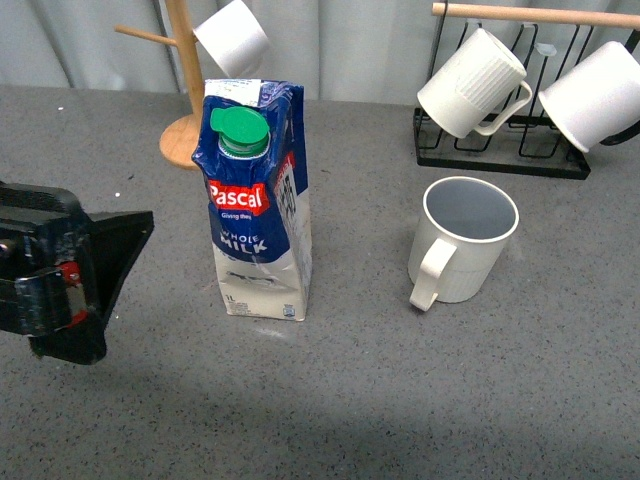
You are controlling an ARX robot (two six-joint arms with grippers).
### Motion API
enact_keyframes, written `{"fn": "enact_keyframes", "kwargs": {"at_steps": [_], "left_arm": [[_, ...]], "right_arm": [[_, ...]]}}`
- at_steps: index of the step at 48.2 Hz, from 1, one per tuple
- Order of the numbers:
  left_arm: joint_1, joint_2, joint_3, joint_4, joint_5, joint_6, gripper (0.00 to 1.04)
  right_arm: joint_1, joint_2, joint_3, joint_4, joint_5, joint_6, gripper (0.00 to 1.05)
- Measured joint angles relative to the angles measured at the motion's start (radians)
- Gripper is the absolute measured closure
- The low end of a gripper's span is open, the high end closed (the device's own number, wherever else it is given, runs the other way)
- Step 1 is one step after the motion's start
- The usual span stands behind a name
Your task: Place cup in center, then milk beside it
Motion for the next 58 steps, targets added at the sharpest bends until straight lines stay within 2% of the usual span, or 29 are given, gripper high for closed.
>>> {"fn": "enact_keyframes", "kwargs": {"at_steps": [29, 39, 58], "left_arm": [[-0.132, 0.159, 0.073, 0.08, -0.027, 0.028, 0.06], [-0.128, 0.235, 0.117, 0.103, -0.014, 0.037, 0.06], [-0.091, 0.293, 0.195, 0.082, 0.072, 0.015, 0.06]], "right_arm": [[0.0, 0.0, 0.0, 0.0, 0.0, 0.0, 0.09], [0.0, 0.0, 0.0, 0.0, 0.0, 0.0, 0.09], [0.0, 0.0, 0.0, 0.0, 0.0, 0.0, 0.09]]}}
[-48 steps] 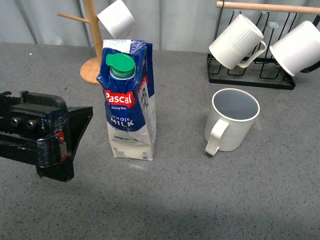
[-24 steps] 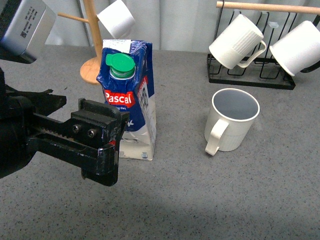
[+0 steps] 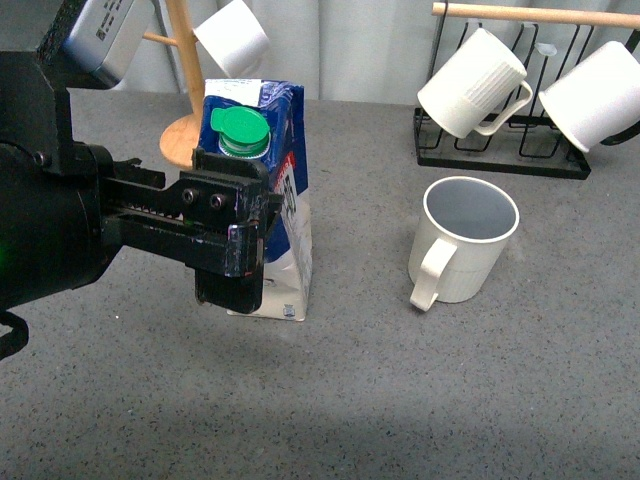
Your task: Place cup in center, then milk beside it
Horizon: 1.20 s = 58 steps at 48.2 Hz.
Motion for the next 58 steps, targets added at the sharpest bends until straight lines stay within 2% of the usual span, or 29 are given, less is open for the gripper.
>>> {"fn": "enact_keyframes", "kwargs": {"at_steps": [34, 42, 48, 58], "left_arm": [[0.027, 0.103, 0.087, 0.003, 0.0, 0.062, 0.07], [0.027, 0.111, 0.09, 0.003, 0.001, 0.065, 0.29], [0.027, 0.111, 0.098, 0.0, 0.002, 0.064, 0.52], [0.008, 0.1, 0.103, -0.01, -0.003, 0.06, 0.8]], "right_arm": [[0.0, 0.0, 0.0, 0.0, 0.0, 0.0, 0.09], [0.0, 0.0, 0.0, 0.0, 0.0, 0.0, 0.09], [0.0, 0.0, 0.0, 0.0, 0.0, 0.0, 0.09], [0.0, 0.0, 0.0, 0.0, 0.0, 0.0, 0.09]]}}
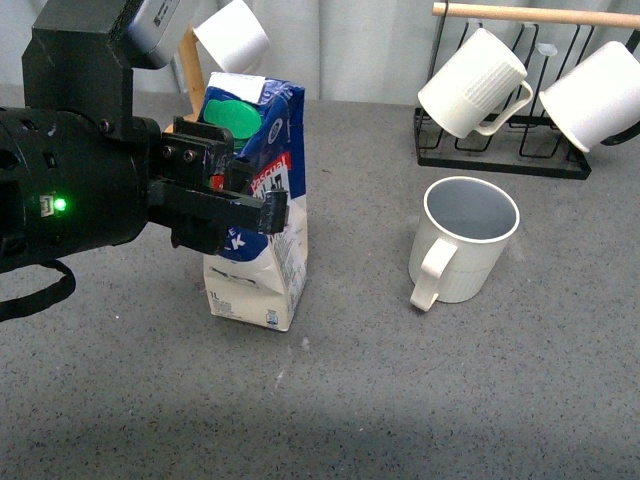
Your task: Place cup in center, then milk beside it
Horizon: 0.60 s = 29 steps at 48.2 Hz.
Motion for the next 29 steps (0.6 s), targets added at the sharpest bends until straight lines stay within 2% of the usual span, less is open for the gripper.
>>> {"fn": "enact_keyframes", "kwargs": {"at_steps": [4, 11, 29], "left_arm": [[-0.021, -0.003, 0.011, 0.002, -0.014, 0.0, 0.89], [-0.056, 0.01, 0.044, 0.036, -0.042, 0.0, 0.99], [-0.108, 0.126, 0.143, 0.093, -0.076, 0.007, 0.99]], "right_arm": [[0.0, 0.0, 0.0, 0.0, 0.0, 0.0, 0.09], [0.0, 0.0, 0.0, 0.0, 0.0, 0.0, 0.09], [0.0, 0.0, 0.0, 0.0, 0.0, 0.0, 0.09]]}}
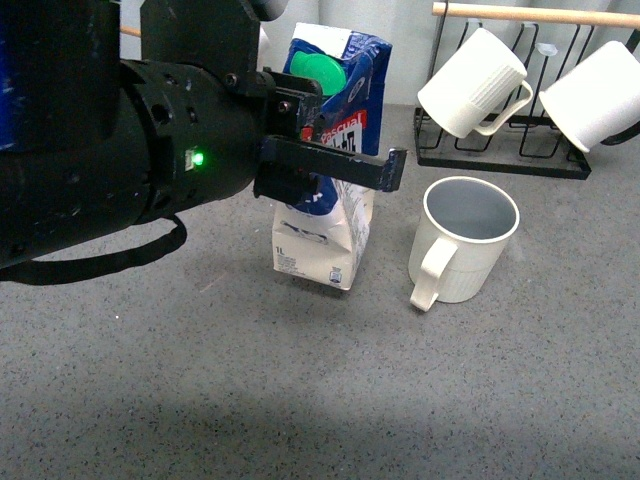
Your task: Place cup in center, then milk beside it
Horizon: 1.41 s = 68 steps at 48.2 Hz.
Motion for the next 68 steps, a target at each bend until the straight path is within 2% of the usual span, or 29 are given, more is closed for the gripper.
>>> {"fn": "enact_keyframes", "kwargs": {"at_steps": [19, 41, 48, 55, 63, 64, 68], "left_arm": [[-0.056, 0.067, 0.071, -0.002, -0.005, 0.001, 0.99], [-0.071, 0.129, 0.088, 0.018, 0.002, 0.005, 0.98], [-0.072, 0.119, 0.082, 0.047, 0.011, 0.003, 0.67], [-0.076, 0.074, 0.062, 0.039, 0.038, -0.011, 0.44], [-0.079, -0.002, 0.015, 0.031, 0.054, -0.031, 0.08], [-0.078, -0.005, 0.011, 0.031, 0.053, -0.032, 0.05], [-0.068, -0.029, -0.007, 0.032, 0.05, -0.037, 0.07]], "right_arm": [[0.0, 0.0, 0.0, 0.0, 0.0, 0.0, 0.09], [0.0, 0.0, 0.0, 0.0, 0.0, 0.0, 0.09], [0.0, 0.0, 0.0, 0.0, 0.0, 0.0, 0.09], [0.0, 0.0, 0.0, 0.0, 0.0, 0.0, 0.09], [0.0, 0.0, 0.0, 0.0, 0.0, 0.0, 0.09], [0.0, 0.0, 0.0, 0.0, 0.0, 0.0, 0.09], [0.0, 0.0, 0.0, 0.0, 0.0, 0.0, 0.09]]}}
